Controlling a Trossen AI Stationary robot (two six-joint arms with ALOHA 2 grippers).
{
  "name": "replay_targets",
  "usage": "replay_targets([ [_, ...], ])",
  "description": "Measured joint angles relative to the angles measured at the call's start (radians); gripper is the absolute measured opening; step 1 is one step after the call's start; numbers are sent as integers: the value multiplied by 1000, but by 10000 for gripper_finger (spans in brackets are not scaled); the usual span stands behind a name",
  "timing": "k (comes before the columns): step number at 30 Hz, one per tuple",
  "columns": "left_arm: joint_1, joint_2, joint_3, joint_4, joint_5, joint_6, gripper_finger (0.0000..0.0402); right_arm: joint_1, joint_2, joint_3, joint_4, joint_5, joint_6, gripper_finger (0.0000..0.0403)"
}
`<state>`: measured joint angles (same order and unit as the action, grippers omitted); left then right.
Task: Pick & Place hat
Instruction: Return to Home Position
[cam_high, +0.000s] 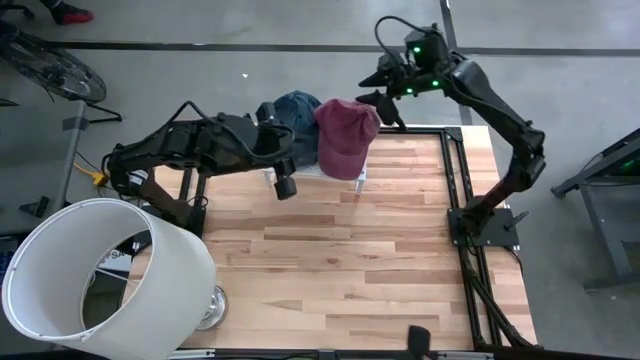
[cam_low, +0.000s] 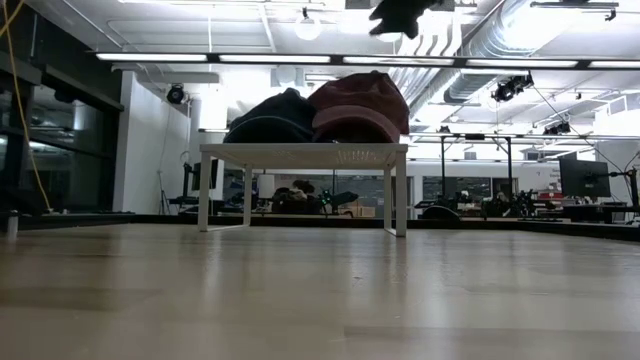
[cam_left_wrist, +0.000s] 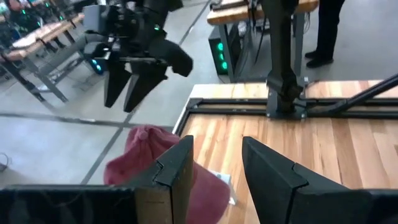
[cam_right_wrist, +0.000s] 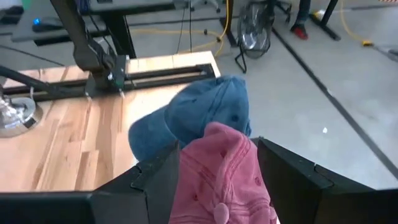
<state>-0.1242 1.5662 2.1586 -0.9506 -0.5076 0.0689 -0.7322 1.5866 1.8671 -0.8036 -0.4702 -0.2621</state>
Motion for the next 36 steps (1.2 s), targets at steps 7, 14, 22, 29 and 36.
replay_targets([
  [7, 0, -53, -1, -49, -13, 63, 135, 0, -119, 0, -3, -2, 90, 208],
  [14, 0, -171, 1, -205, -27, 32, 135, 44, -259, 0, -115, -3, 131, 163],
  [22, 0, -338, -72, -391, -34, -118, 135, 232, -337, 0, -374, 75, 168, 13],
  [29, -1, -562, -442, -225, 12, -173, 135, 461, -350, -74, -266, 353, 284, 6],
  [36, -1, -866, -933, 187, 209, -191, 135, 595, -450, -523, 234, 467, 422, 2],
])
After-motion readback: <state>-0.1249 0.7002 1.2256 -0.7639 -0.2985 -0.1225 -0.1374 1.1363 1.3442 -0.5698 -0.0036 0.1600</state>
